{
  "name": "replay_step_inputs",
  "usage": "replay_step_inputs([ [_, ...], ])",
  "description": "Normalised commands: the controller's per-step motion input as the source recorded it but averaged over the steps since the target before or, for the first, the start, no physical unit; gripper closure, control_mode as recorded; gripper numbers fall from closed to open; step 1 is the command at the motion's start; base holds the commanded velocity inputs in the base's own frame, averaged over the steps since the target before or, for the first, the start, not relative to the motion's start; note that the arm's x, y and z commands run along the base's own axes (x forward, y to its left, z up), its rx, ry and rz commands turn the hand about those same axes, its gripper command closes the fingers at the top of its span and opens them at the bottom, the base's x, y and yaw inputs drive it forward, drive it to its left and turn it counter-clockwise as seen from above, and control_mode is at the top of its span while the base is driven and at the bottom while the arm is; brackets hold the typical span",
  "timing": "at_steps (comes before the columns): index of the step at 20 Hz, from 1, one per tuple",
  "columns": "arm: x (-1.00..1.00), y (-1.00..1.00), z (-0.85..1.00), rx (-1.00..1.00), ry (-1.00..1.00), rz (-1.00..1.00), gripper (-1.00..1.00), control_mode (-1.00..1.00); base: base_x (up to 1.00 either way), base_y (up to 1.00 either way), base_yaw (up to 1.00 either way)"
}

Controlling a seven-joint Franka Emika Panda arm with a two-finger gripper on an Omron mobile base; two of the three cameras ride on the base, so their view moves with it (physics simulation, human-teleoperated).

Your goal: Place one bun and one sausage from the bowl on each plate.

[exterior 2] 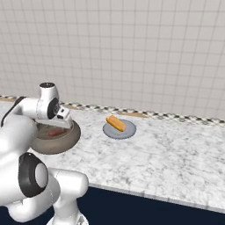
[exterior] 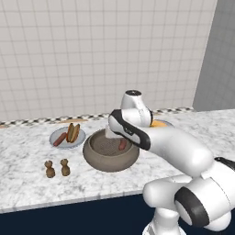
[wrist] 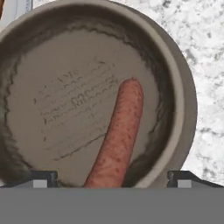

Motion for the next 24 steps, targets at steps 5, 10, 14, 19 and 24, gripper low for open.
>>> replay_step_inputs([
  [5,0.24,0.23,-0.2,0.08,0.09,-0.11,-1.0,-1.0,0.0,0.0,0.0],
  [10,0.1,-0.02,-0.21,-0.02,0.16,-0.04,1.0,-1.0,0.0,0.0,0.0],
  [14,0.02,0.0,-0.01,0.0,0.03,0.0,1.0,-1.0,0.0,0.0,0.0],
  [19,-0.17,-0.2,0.13,0.0,-0.06,-0.01,1.0,-1.0,0.0,0.0,0.0],
  [24,-0.1,-0.61,0.96,0.01,-0.2,-0.24,1.0,-1.0,0.0,0.0,0.0],
])
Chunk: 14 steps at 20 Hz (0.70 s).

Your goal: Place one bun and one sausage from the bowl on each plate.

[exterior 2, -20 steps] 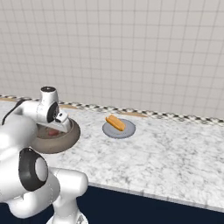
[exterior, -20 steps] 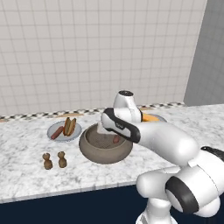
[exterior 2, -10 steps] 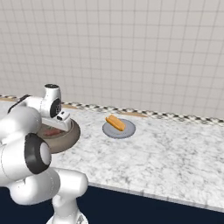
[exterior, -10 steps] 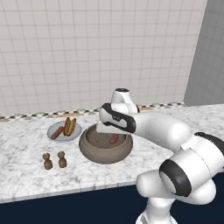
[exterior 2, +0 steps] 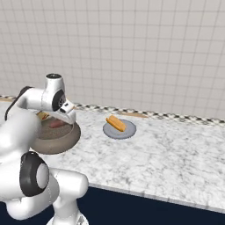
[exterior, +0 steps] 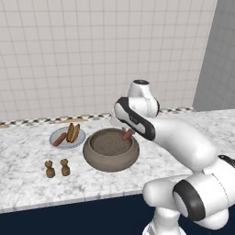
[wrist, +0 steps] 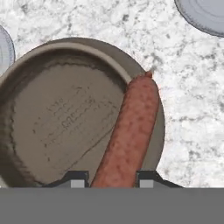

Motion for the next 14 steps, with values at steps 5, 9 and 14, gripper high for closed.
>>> replay_step_inputs([
  [5,0.26,-0.97,0.6,0.04,-0.03,-0.47,1.0,-1.0,0.0,0.0,0.0],
  [9,0.3,-1.0,0.0,0.05,0.02,-0.67,1.0,-1.0,0.0,0.0,0.0],
  [14,0.27,-0.93,-0.39,0.11,0.07,-0.73,1.0,-1.0,0.0,0.0,0.0],
])
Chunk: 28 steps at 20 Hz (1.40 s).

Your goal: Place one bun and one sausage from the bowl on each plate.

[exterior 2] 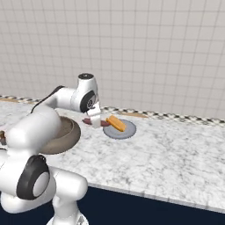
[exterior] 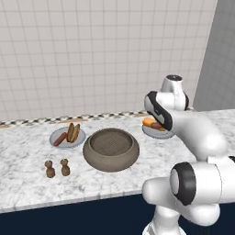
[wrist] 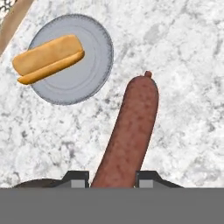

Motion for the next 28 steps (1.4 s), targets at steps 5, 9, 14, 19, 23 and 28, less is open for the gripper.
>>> replay_step_inputs([
  [5,0.62,-0.17,-0.5,0.01,0.01,-0.55,1.0,-1.0,0.0,0.0,0.0],
  [9,0.77,-0.2,-0.27,0.0,-0.01,-0.17,1.0,-1.0,0.0,0.0,0.0],
  [14,0.63,-0.27,-0.51,0.0,0.0,-0.09,1.0,-1.0,0.0,0.0,0.0],
  [19,0.7,-0.03,-0.4,0.0,0.0,-0.02,-1.0,-1.0,0.0,0.0,0.0],
  [23,0.48,0.0,-0.13,0.0,-0.01,0.0,-1.0,-1.0,0.0,0.0,0.0],
  [28,-0.22,-0.02,0.35,0.03,-0.01,0.0,-1.0,-1.0,0.0,0.0,0.0],
])
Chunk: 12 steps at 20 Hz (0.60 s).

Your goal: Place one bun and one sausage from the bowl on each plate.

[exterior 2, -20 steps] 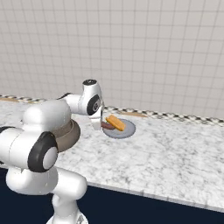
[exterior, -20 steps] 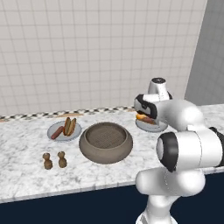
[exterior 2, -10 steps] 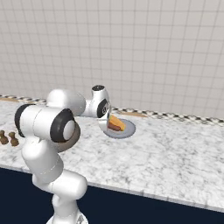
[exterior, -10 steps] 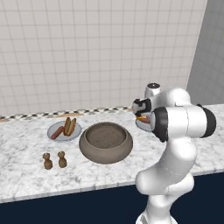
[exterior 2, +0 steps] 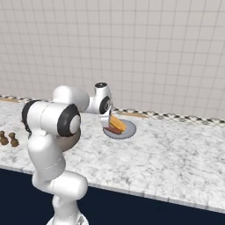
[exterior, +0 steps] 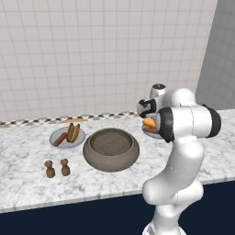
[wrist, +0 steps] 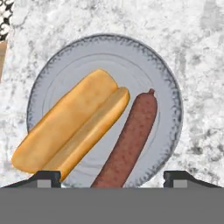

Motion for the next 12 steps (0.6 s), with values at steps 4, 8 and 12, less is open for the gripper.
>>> replay_step_inputs([
  [4,-1.0,0.14,1.0,0.0,-0.33,0.0,-1.0,-1.0,0.0,0.0,0.0],
  [8,-1.0,0.32,1.0,-0.01,-0.56,0.0,-1.0,-1.0,0.0,0.0,0.0],
  [12,-1.0,0.03,1.0,-0.03,-0.83,0.0,-1.0,-1.0,0.0,0.0,0.0],
])
